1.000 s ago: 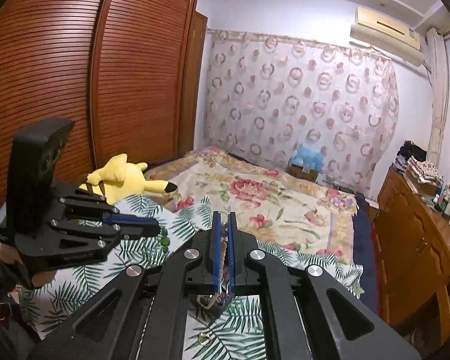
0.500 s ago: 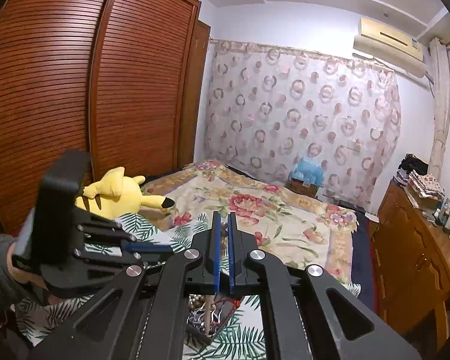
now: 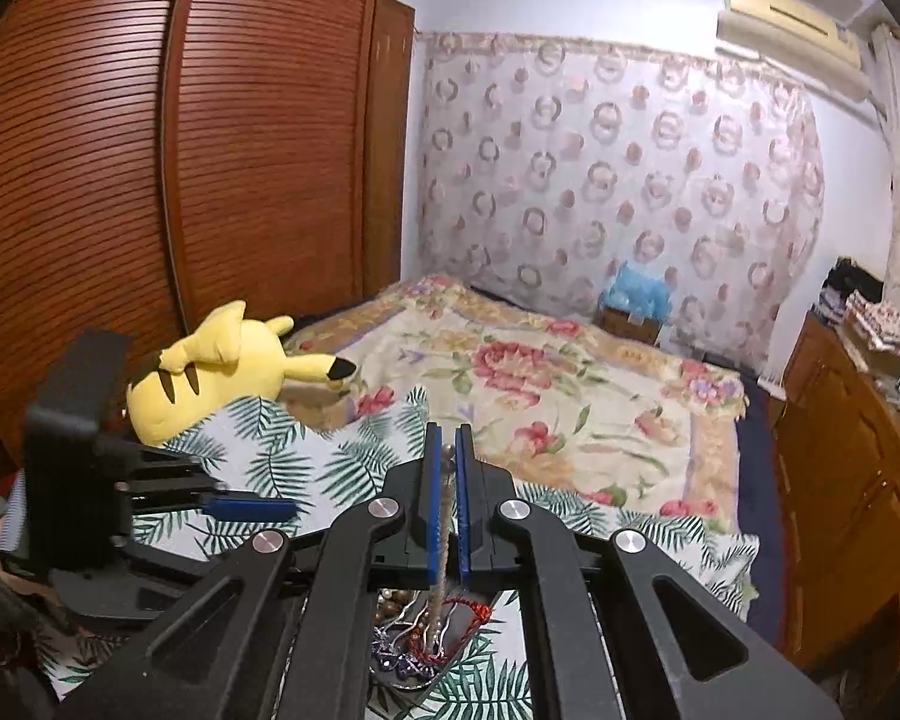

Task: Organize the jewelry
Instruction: 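Carry the silver earring over the box and open the left tool while right tool carries the chain, then open the right tool to drop the gold chain into the box, then move the right tool to the gold ring while left tool moves to the gold flower earring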

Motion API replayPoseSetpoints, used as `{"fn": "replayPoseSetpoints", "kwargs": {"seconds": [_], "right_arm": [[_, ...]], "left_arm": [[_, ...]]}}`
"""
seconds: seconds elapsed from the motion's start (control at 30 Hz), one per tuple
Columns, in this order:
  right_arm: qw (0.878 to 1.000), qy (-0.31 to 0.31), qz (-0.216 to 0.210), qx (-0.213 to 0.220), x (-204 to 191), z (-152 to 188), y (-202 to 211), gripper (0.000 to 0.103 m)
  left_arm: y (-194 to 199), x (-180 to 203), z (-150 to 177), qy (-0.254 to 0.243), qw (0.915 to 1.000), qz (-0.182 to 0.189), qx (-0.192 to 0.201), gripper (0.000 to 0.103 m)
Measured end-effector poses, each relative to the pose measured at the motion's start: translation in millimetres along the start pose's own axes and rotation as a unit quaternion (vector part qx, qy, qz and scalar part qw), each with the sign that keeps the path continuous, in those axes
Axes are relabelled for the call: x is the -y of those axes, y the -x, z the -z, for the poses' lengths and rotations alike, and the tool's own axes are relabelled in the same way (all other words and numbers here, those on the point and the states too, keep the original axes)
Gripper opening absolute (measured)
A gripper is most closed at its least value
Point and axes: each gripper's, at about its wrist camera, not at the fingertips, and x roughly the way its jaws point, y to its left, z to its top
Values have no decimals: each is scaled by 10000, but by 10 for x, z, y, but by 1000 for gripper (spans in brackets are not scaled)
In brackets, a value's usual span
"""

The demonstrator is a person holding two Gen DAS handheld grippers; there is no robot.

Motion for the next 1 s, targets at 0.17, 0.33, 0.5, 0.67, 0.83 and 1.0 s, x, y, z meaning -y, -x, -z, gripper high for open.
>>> {"fn": "replayPoseSetpoints", "kwargs": {"seconds": [0.17,0.33,0.5,0.67,0.83,1.0], "right_arm": [[9998,-129,-116,-139,23,98,-173,5],[9992,-167,-214,-283,-21,193,-313,5],[9985,-221,-290,-403,-53,278,-413,6],[9982,-221,-319,-463,-94,361,-439,7],[9979,-311,-261,-496,-108,529,-323,10],[9973,-307,-227,-620,-167,824,-147,11]], "left_arm": [[40,-18,136,49,9999,-153,-63,53],[73,-32,218,58,9994,-303,-149,61],[134,-21,255,36,9994,-315,-130,69],[180,-24,327,51,9993,-335,-153,78],[220,-16,457,116,9990,-358,-232,83],[214,-3,587,162,9986,-353,-349,85]]}}
